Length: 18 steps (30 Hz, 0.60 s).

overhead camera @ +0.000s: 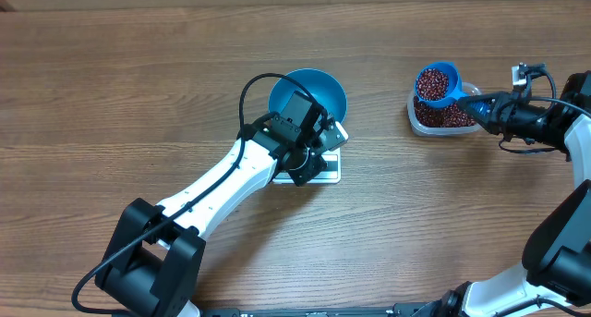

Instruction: Scoop item into bowl and weigh 150g on scale

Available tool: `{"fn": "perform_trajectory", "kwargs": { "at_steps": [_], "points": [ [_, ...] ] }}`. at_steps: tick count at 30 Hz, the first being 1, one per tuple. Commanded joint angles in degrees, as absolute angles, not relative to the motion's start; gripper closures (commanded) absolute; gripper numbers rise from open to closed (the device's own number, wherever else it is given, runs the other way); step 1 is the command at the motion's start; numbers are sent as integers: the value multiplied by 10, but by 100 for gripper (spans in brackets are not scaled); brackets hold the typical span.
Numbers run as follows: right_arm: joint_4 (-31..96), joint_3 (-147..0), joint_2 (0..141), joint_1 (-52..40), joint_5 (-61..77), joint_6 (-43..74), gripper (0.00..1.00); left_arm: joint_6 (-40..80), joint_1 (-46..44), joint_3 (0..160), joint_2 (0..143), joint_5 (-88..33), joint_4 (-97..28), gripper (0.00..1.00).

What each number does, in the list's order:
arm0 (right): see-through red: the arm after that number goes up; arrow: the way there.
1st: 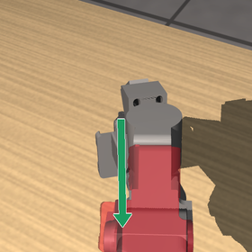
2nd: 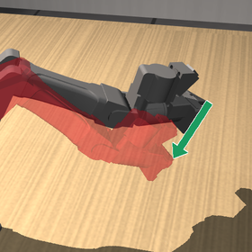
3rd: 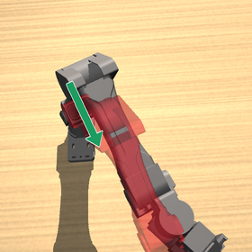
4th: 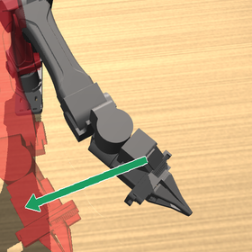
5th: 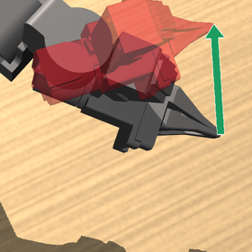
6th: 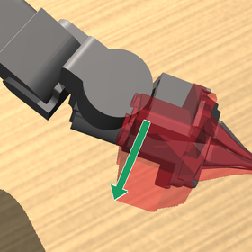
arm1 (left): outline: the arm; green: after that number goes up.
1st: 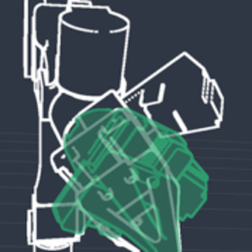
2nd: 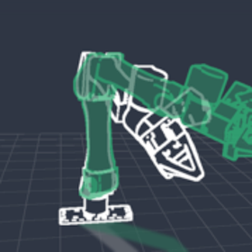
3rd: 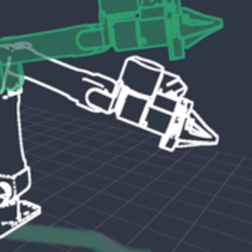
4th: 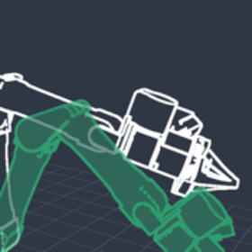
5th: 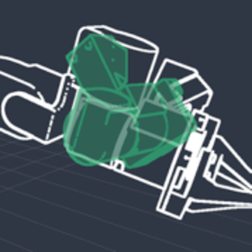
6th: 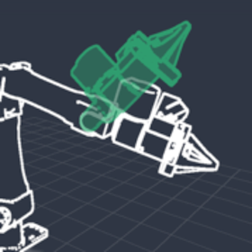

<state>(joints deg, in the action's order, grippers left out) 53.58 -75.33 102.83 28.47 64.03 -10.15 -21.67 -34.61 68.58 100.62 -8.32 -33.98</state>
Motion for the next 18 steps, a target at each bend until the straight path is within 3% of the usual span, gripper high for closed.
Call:
{"fn": "perform_trajectory", "kwargs": {
  "at_steps": [1,18],
  "points": [
    [533,-750,1031,287,651,-110,96,-231,-348,682,1014,-84,-322,96],
    [533,-750,1031,287,641,-110,96,-212,-348,682,1065,-84,-305,96]
  ]
}}
